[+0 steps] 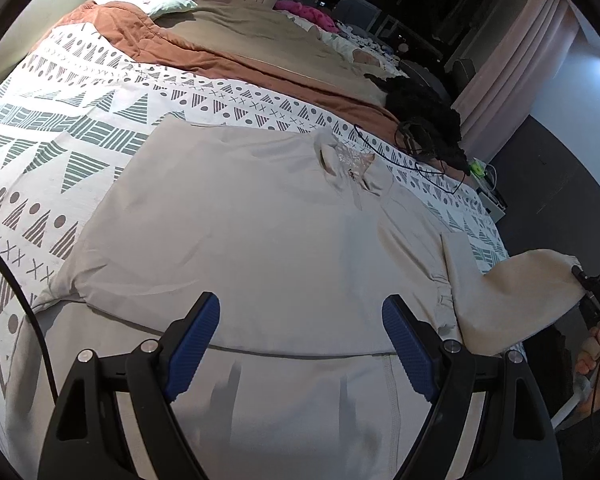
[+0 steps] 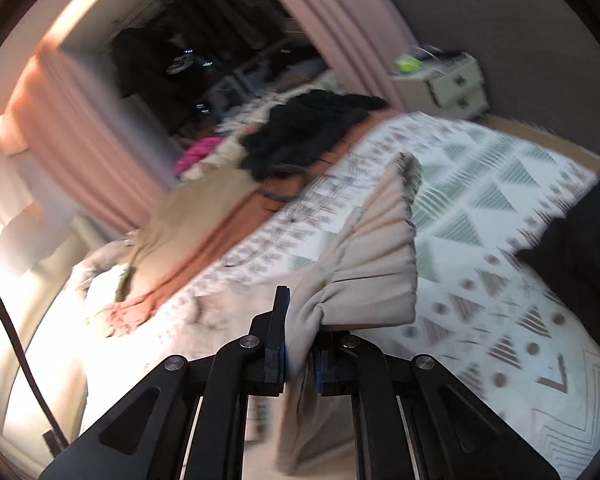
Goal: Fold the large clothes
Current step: 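Lift the sleeve with the right gripper and carry it across the jacket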
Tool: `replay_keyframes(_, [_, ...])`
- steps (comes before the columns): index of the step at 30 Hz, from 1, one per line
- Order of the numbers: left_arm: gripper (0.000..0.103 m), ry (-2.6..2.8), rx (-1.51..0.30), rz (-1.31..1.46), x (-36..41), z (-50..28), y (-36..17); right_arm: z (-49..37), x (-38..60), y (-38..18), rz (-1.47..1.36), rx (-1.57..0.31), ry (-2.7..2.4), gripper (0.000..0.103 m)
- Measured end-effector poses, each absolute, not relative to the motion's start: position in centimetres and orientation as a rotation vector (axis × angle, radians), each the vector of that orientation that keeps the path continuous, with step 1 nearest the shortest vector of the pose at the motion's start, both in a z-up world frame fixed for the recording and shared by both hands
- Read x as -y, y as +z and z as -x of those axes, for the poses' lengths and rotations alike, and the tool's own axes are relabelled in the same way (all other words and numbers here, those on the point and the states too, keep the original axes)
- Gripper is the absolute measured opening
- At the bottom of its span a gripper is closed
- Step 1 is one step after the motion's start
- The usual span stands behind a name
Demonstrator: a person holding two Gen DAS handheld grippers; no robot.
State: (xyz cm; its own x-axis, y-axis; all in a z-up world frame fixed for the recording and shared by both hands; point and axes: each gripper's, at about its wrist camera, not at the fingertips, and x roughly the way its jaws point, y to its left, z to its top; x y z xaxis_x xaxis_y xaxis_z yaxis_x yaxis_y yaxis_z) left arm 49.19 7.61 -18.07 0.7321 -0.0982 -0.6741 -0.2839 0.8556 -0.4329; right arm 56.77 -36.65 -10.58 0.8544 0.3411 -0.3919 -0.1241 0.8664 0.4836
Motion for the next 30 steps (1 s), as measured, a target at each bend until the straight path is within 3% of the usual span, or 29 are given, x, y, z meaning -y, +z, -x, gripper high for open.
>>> replay_keyframes(15, [0.085, 0.124, -0.630, 0.715, -12.8, -46.0, -16.3, -52.2, 21.5, -4.0, -0.349, -0.486, 0.451, 0.006])
replay_keyframes(22, [0.085, 0.182, -0.607, 0.770, -15.5, -44.9, -16.5, -54.8, 16.3, -6.4, -0.346, -0.542, 0.497, 0.006])
replay_keyframes(30, [0.085, 0.268, -0.613, 0.775, -17.6, -44.1, -16.8, -59.4, 11.5, -13.2, -0.359, -0.678, 0.538, 0.006])
